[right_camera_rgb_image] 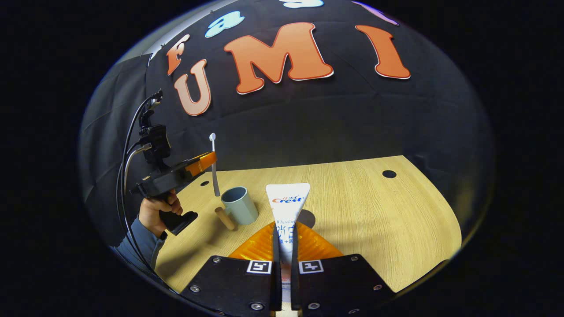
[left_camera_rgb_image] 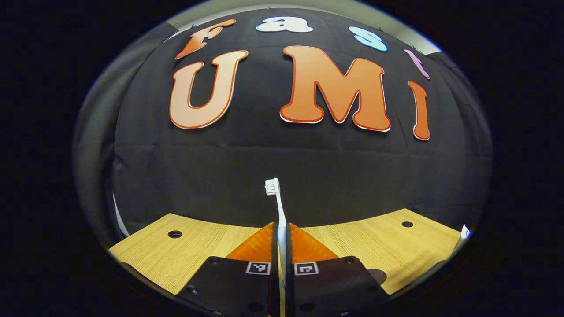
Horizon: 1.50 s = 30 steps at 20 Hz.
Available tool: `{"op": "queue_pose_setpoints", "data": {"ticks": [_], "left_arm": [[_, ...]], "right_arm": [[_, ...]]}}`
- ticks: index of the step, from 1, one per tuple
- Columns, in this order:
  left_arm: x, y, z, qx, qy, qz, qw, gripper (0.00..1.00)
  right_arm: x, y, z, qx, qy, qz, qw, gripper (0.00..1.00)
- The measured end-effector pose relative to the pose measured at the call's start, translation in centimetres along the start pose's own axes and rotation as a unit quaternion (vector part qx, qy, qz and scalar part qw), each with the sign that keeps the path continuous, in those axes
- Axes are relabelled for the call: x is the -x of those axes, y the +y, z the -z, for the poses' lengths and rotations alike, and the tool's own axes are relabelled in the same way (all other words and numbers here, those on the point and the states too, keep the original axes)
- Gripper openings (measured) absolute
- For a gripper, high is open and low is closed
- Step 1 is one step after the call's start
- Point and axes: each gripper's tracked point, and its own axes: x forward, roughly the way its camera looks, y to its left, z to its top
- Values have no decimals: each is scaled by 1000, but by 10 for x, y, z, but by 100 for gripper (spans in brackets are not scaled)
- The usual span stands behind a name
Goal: Put the toothbrush and toothpaste on the desktop into the cup, then pick up the cup and place it on the coaster on the desktop.
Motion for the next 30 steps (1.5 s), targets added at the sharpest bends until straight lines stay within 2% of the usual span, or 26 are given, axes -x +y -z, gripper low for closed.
{"op": "queue_pose_setpoints", "data": {"ticks": [11, 16, 24, 26, 27, 28, 29, 30], "left_arm": [[-32, -21, 52, 11, 38, 25, 999, 5], [-30, -25, 73, 9, 70, 33, 997, 5], [-13, -26, 82, 1, 108, 50, 993, 9], [-6, -26, 88, 3, 128, 61, 990, 27], [-3, -26, 90, 5, 138, 67, 988, 42], [2, -26, 91, 7, 145, 71, 987, 51], [8, -25, 91, 9, 149, 74, 986, 69], [14, -22, 90, 9, 149, 76, 986, 75]], "right_arm": [[-28, -9, 0, -9, 5, 6, 1000, 8], [-37, -13, 1, -9, 6, 12, 1000, 8], [-46, -6, -3, -18, -2, 6, 1000, 8], [-48, -2, -8, -14, -9, 6, 1000, 8], [-50, 0, -10, -11, -11, 6, 1000, 8], [-52, 2, -12, -4, -12, 6, 1000, 8], [-54, 4, -16, 3, -16, 7, 1000, 8], [-56, 8, -21, 10, -22, 6, 1000, 8]]}}
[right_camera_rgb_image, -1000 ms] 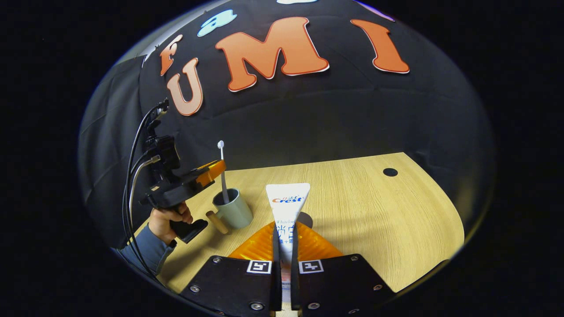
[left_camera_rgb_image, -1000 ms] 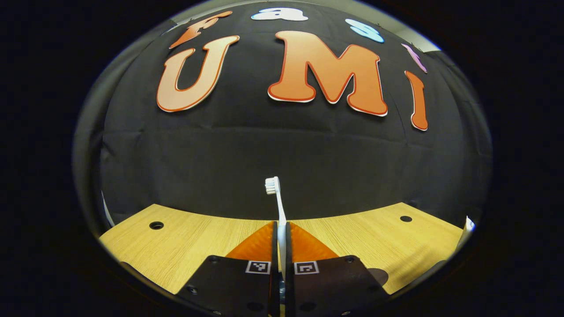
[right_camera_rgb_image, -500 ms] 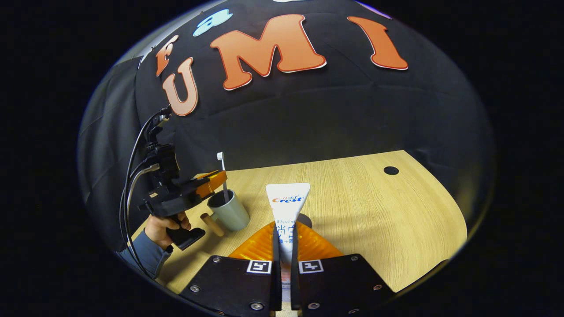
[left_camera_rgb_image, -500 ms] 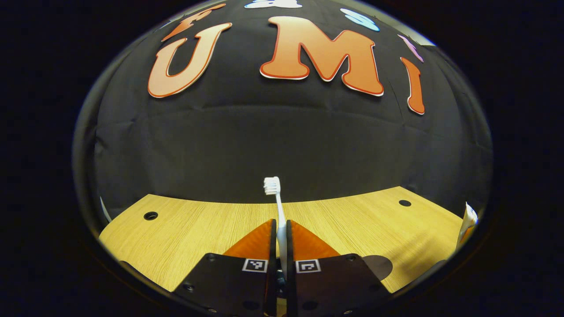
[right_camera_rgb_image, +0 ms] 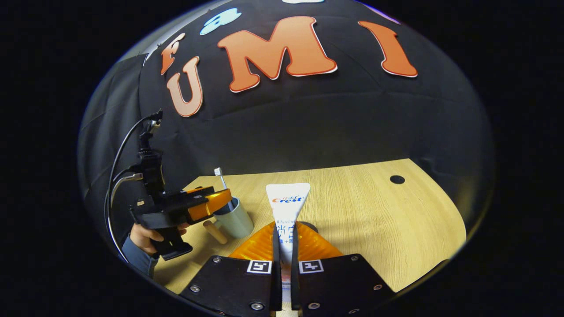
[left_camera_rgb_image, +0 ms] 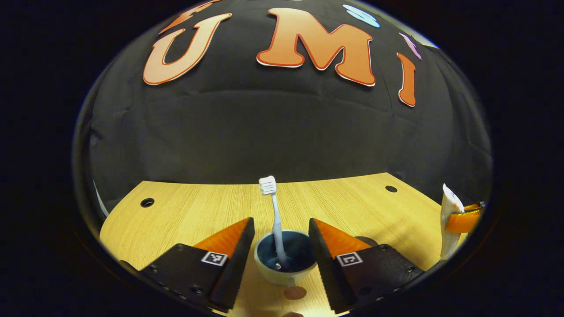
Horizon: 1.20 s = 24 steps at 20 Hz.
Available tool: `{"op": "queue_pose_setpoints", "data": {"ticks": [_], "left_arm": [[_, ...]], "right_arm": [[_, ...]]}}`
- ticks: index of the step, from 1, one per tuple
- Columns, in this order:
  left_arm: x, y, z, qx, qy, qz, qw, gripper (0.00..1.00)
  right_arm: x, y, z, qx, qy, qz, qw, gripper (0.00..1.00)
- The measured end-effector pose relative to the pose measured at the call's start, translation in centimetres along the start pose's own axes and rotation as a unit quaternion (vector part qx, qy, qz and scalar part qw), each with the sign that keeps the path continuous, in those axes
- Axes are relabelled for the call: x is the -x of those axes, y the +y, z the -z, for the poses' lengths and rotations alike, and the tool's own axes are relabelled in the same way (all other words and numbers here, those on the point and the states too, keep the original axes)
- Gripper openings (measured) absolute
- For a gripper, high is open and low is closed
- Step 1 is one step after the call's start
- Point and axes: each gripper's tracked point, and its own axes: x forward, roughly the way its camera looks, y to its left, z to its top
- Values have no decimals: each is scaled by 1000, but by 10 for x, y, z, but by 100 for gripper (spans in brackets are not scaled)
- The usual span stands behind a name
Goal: Put the toothbrush and toothpaste on the desktop into the cup, then pick up the cup and place it on the coaster on the desktop.
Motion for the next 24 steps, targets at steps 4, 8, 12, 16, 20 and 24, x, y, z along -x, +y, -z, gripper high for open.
{"op": "queue_pose_setpoints", "data": {"ticks": [4, 8, 12, 16, 20, 24], "left_arm": [[24, 6, -8, 0, -8, 6, 1000, 96], [51, 17, -15, 4, -26, 6, 1000, 98], [79, 24, -26, 17, -44, 10, 999, 98], [104, 32, -33, 1, -69, -8, 998, 97], [125, 44, -27, 10, -83, -21, 996, 97], [136, 56, -26, 19, -91, -30, 995, 97]], "right_arm": [[-11, 21, -15, 14, -16, -22, 1000, 8], [-29, 51, -34, 22, -39, -51, 998, 8], [-51, 87, -45, 28, -55, -86, 994, 8], [-72, 121, -49, 38, -67, -116, 990, 8], [-94, 143, -54, 44, -82, -131, 987, 8], [-114, 150, -61, 36, -105, -139, 984, 8]]}}
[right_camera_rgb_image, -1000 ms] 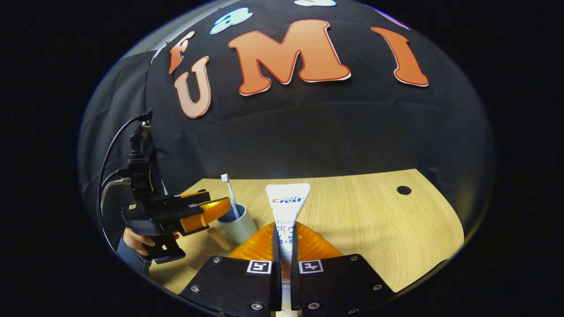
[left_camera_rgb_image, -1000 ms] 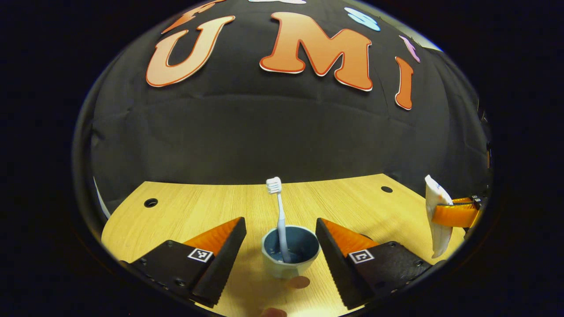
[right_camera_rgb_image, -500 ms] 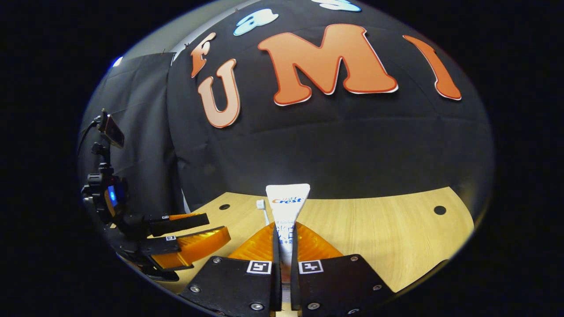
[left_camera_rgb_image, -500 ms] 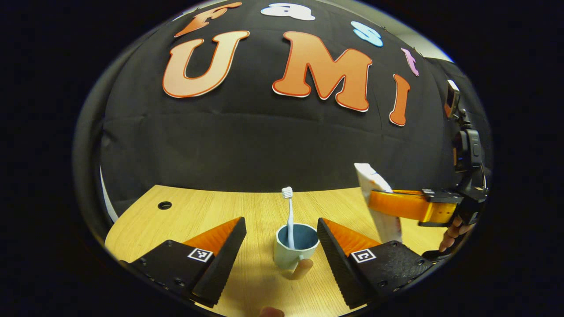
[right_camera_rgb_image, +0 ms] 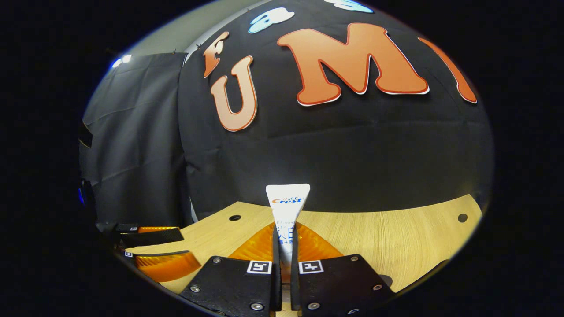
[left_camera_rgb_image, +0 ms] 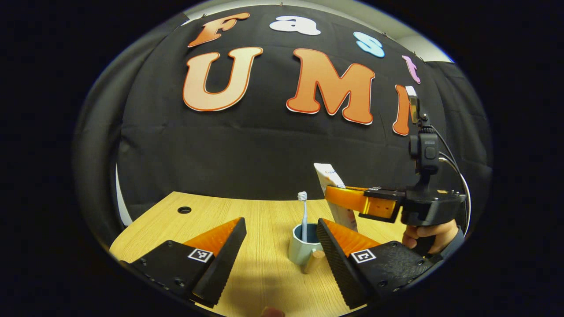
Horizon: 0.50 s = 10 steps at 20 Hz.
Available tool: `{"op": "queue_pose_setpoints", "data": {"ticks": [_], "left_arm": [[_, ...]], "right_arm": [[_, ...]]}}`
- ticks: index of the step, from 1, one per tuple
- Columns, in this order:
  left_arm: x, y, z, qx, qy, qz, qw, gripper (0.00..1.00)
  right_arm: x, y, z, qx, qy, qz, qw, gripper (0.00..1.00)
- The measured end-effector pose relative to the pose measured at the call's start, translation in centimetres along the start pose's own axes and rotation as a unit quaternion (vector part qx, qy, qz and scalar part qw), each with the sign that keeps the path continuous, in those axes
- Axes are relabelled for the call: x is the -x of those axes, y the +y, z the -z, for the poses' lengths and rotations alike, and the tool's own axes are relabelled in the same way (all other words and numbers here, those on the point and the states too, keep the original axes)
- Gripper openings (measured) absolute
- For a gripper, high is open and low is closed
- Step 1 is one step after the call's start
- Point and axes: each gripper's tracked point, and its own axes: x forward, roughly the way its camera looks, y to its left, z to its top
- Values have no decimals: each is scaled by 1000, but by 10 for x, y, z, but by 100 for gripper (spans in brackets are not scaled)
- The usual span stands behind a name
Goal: Put the toothbrush and toothpaste on the desktop into the cup, then pick up the cup and place it on the coaster on the desktop.
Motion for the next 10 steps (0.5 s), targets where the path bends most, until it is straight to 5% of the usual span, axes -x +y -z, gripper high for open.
{"op": "queue_pose_setpoints", "data": {"ticks": [10], "left_arm": [[18, 10, -8, 17, -15, -3, 1000, 97]], "right_arm": [[-36, 10, 9, 11, -67, -33, 997, 8]]}}
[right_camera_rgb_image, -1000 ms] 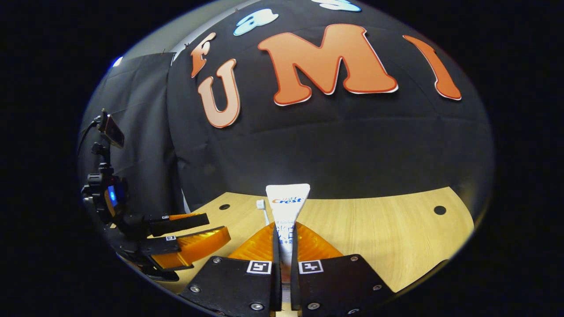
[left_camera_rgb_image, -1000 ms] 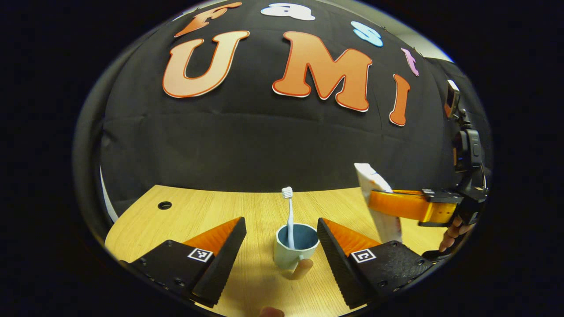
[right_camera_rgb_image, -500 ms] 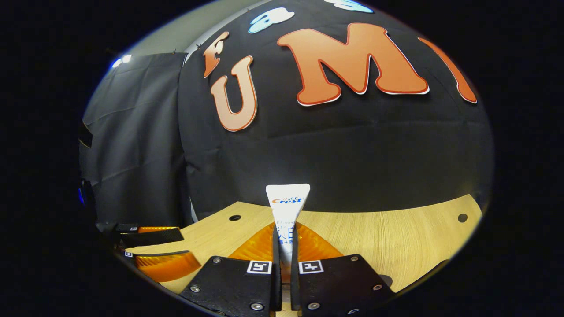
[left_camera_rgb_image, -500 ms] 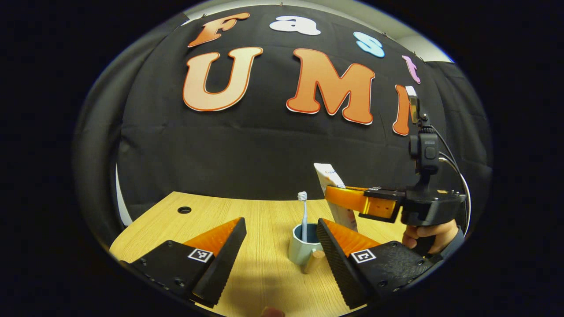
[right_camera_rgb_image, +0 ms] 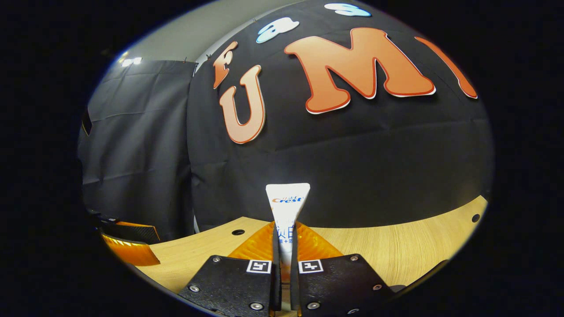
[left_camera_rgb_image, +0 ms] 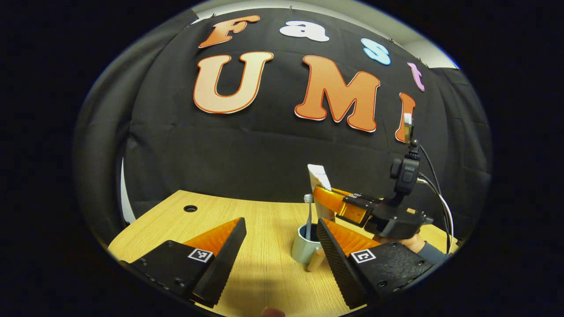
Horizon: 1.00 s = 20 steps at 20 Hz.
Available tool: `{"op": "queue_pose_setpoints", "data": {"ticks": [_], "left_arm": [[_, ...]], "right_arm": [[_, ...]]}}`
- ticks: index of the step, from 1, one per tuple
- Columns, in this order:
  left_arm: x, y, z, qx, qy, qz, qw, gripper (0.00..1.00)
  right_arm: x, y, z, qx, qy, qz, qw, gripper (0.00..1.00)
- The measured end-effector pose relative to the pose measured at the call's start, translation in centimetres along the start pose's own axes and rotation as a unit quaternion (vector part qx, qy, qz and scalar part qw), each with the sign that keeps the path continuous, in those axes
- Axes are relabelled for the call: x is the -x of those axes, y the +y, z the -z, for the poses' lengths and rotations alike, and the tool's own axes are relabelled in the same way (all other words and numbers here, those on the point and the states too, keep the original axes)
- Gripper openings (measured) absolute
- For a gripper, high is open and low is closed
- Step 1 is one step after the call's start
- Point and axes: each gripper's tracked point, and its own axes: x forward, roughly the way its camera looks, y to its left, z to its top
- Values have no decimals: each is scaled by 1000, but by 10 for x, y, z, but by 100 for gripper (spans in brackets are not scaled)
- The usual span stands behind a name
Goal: Put the toothbrush and toothpaste on the desktop into the cup, then pick up the cup and place it on the coaster on the desktop.
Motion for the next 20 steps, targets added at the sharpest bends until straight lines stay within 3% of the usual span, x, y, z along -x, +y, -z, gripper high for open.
{"op": "queue_pose_setpoints", "data": {"ticks": [9, 16, 20], "left_arm": [[-10, -5, 8, 4, 12, 0, 1000, 97], [-21, -14, 24, -4, 32, 7, 999, 97], [-27, -21, 27, -4, 38, 14, 999, 97]], "right_arm": [[-1, -6, 36, 47, 17, 14, 999, 13], [26, -23, 40, 63, 49, 35, 996, 33], [49, -25, 11, 59, 20, 35, 997, 47]]}}
